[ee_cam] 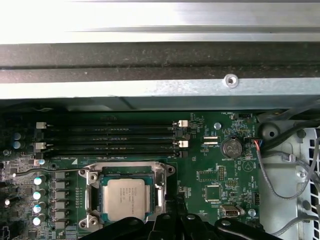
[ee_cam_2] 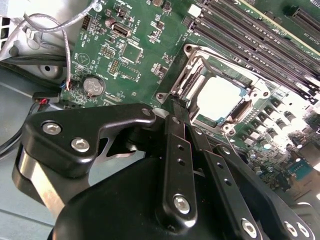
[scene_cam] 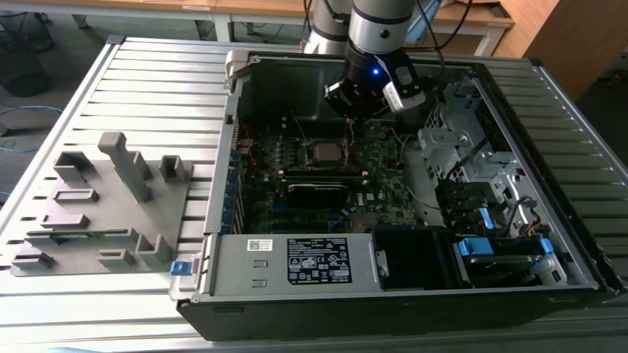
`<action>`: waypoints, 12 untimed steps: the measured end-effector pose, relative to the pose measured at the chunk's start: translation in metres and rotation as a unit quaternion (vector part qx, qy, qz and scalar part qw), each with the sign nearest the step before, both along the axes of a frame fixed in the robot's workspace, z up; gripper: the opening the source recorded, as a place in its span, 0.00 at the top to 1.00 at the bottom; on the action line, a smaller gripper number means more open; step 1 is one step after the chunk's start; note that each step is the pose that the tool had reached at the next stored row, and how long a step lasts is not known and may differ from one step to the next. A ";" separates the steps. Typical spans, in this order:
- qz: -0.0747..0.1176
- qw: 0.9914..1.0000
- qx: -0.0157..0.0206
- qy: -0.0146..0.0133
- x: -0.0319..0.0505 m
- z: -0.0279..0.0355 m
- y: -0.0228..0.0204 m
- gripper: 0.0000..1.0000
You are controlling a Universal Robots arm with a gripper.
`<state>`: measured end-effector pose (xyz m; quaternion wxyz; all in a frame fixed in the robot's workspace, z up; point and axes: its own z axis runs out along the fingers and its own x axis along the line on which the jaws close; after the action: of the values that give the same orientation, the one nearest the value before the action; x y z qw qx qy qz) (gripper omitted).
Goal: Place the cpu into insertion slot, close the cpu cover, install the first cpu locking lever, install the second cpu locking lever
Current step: 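Close the cpu cover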
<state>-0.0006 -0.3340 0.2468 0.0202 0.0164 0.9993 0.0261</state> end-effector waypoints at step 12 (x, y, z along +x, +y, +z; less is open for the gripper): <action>0.000 1.000 0.000 0.000 -0.0028 -0.0002 0.0000 0.89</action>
<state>-0.0034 -0.3340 0.2466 0.0202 0.0164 0.9993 0.0262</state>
